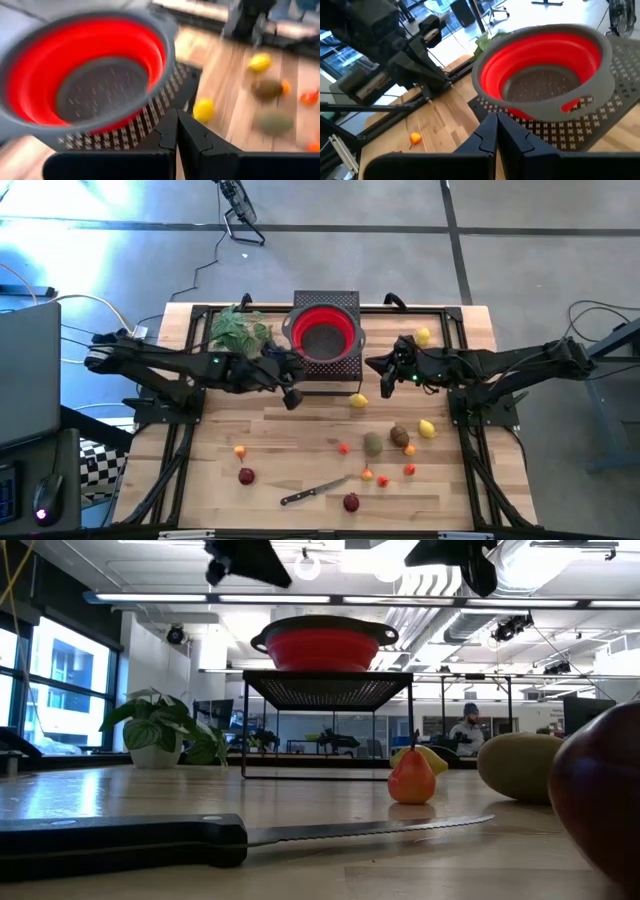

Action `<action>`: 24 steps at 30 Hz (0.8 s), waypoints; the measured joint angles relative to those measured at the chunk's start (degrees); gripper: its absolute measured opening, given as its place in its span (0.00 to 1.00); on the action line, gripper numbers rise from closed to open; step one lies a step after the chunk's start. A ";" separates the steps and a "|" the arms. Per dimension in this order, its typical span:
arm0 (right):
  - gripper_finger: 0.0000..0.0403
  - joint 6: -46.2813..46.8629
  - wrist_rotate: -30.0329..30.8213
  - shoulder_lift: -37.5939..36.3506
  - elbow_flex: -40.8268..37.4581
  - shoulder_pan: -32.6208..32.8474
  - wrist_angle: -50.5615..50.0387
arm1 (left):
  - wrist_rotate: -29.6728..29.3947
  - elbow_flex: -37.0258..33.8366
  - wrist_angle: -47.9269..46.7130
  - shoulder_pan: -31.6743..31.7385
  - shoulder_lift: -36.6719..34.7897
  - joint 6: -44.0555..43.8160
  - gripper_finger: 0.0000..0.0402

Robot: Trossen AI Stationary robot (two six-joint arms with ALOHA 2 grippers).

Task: Pick & Place Fruit
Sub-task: Put the red strainer bowl on the shelf

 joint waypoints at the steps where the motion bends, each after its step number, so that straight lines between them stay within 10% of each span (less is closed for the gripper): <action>1: 0.01 0.30 0.10 0.01 -0.12 0.29 -0.13 | 0.57 -0.18 -0.28 0.00 0.64 -0.02 0.00; 24: 0.01 1.88 8.34 0.03 -0.13 6.11 1.00 | 3.74 -0.09 11.02 0.07 12.69 4.99 0.00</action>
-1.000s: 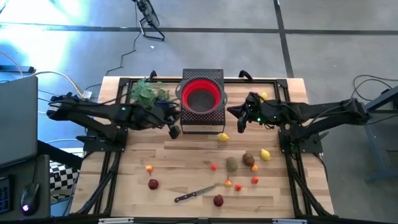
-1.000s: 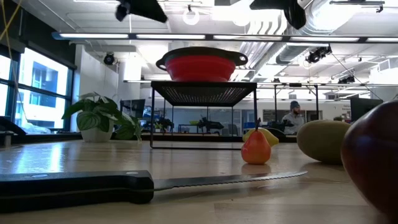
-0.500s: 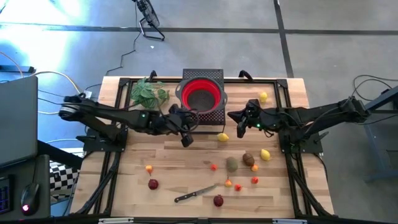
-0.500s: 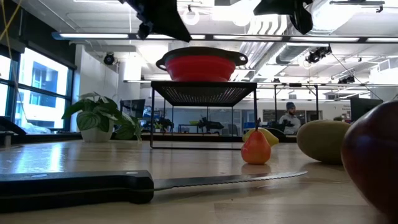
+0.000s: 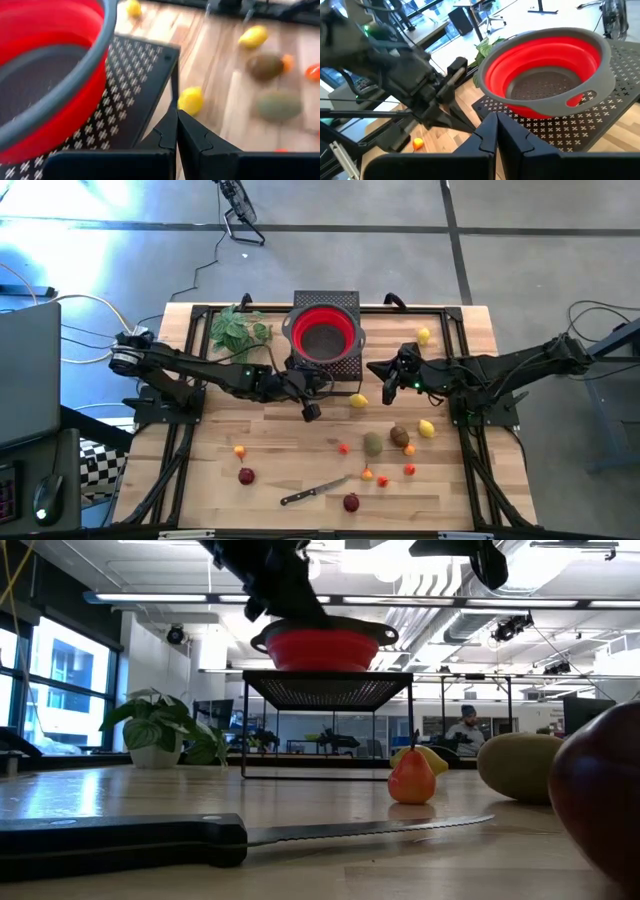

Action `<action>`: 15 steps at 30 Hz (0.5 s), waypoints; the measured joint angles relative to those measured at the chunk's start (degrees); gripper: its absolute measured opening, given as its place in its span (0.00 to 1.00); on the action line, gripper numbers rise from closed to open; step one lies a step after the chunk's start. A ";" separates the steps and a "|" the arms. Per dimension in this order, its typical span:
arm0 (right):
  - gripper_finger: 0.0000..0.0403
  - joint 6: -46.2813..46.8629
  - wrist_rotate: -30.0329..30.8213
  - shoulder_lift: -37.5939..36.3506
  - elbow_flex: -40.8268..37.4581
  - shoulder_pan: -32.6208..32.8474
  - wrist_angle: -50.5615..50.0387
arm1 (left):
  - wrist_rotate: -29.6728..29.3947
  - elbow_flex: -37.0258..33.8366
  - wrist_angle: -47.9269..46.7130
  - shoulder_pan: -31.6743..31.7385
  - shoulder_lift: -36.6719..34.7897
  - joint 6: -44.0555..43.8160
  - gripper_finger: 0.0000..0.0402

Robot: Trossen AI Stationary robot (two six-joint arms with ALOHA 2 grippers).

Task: Pick & Place Fruit
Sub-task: Put the red strainer bowl on the shelf

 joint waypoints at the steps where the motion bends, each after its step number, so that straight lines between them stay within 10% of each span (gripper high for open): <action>1: 0.01 0.02 0.60 0.00 0.00 0.39 0.08 | -0.58 -0.05 -0.09 0.00 0.29 0.51 0.00; 15: 0.01 -0.01 4.69 0.00 0.02 3.25 0.25 | -5.14 -0.08 0.88 4.12 0.80 4.50 0.00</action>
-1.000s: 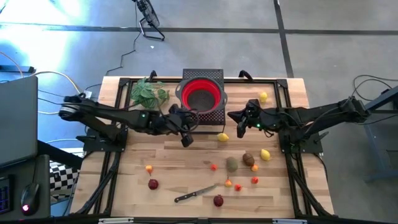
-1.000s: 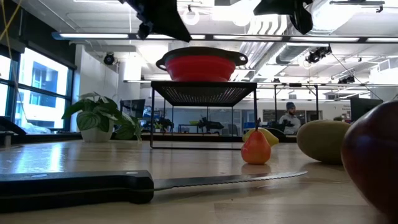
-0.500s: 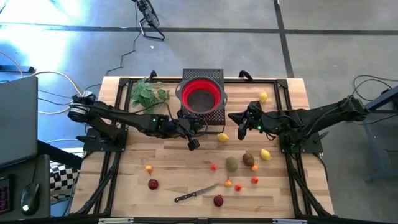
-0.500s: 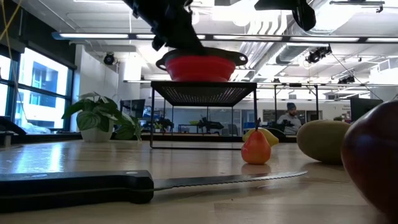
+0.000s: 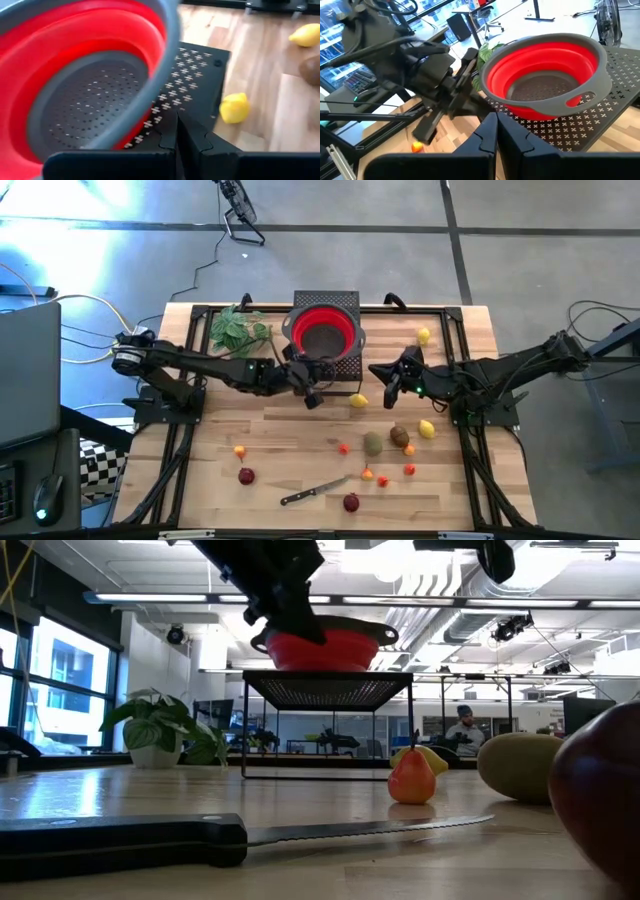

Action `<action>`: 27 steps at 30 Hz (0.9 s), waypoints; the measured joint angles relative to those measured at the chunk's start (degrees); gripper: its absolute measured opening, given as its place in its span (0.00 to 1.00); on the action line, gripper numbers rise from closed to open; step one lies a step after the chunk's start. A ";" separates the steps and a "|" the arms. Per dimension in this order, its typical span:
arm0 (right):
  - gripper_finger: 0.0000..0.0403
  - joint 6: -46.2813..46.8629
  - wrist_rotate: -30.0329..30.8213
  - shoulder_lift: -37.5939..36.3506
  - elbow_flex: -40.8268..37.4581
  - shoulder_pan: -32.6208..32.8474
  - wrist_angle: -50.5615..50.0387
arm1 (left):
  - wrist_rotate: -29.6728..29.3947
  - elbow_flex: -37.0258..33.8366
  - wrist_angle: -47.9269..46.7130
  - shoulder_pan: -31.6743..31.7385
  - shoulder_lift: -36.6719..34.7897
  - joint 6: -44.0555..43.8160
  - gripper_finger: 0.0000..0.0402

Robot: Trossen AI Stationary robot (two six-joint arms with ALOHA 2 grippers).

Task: Pick & Place Fruit
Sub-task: Put the red strainer bowl on the shelf

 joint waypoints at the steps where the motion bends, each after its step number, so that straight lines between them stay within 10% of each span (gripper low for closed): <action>1: 0.01 0.00 0.02 0.00 0.00 0.03 0.00 | 0.06 0.00 0.26 0.58 0.00 0.01 0.00; 27: 0.01 -0.03 2.99 0.02 0.04 -0.01 0.02 | 7.94 0.09 7.58 7.88 5.28 5.53 0.00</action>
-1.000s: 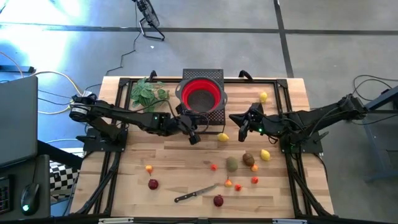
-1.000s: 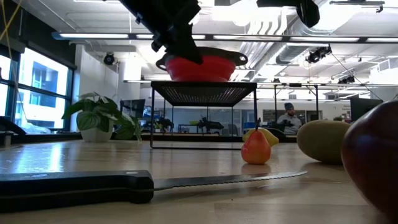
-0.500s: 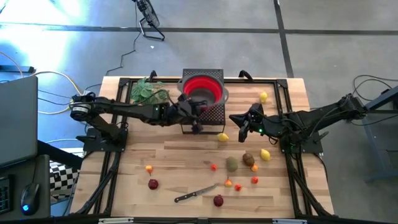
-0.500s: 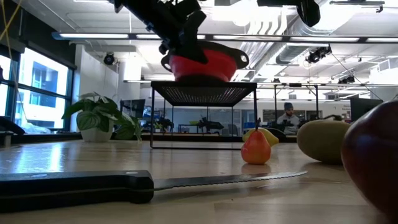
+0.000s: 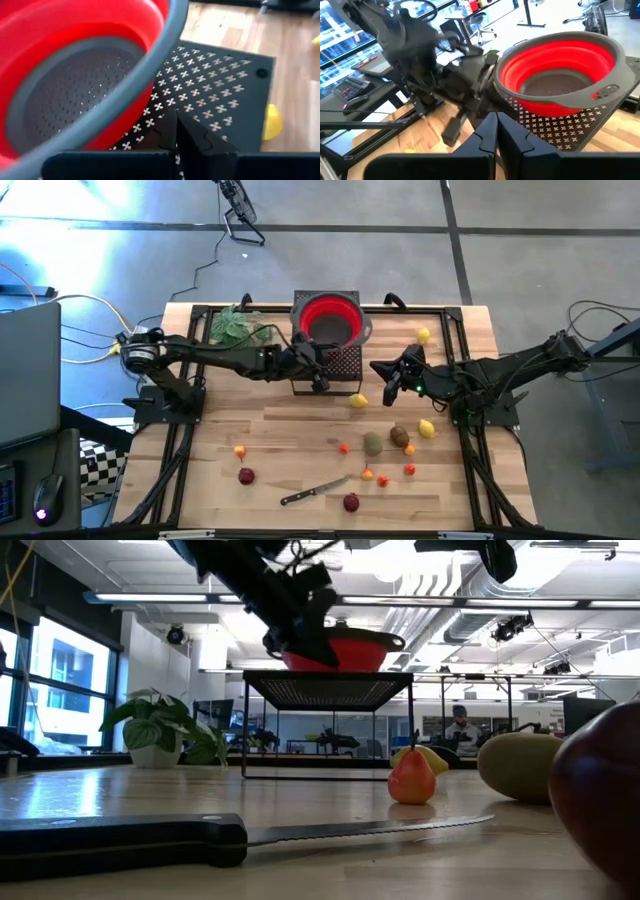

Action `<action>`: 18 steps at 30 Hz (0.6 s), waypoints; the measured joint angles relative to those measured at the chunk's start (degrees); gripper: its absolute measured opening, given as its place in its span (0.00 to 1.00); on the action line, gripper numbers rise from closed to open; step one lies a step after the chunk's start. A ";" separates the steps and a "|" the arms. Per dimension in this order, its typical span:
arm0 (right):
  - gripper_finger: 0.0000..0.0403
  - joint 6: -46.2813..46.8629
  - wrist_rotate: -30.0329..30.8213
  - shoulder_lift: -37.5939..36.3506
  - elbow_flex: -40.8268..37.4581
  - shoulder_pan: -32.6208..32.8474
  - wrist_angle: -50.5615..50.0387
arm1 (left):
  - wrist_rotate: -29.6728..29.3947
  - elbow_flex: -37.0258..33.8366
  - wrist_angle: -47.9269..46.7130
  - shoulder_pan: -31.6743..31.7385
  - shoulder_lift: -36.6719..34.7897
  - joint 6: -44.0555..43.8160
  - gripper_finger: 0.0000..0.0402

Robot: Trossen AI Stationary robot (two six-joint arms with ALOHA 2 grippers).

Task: Pick & Place Fruit
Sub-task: Put the red strainer bowl on the shelf

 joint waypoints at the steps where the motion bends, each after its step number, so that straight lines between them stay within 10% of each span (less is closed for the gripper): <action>1: 0.01 0.00 -0.03 0.00 0.00 0.00 0.00 | -0.39 0.00 0.79 0.00 0.61 0.00 0.00; 18: 0.01 0.23 -0.33 0.00 0.00 0.00 -0.02 | -6.23 -0.07 5.69 -0.04 0.96 -2.16 0.00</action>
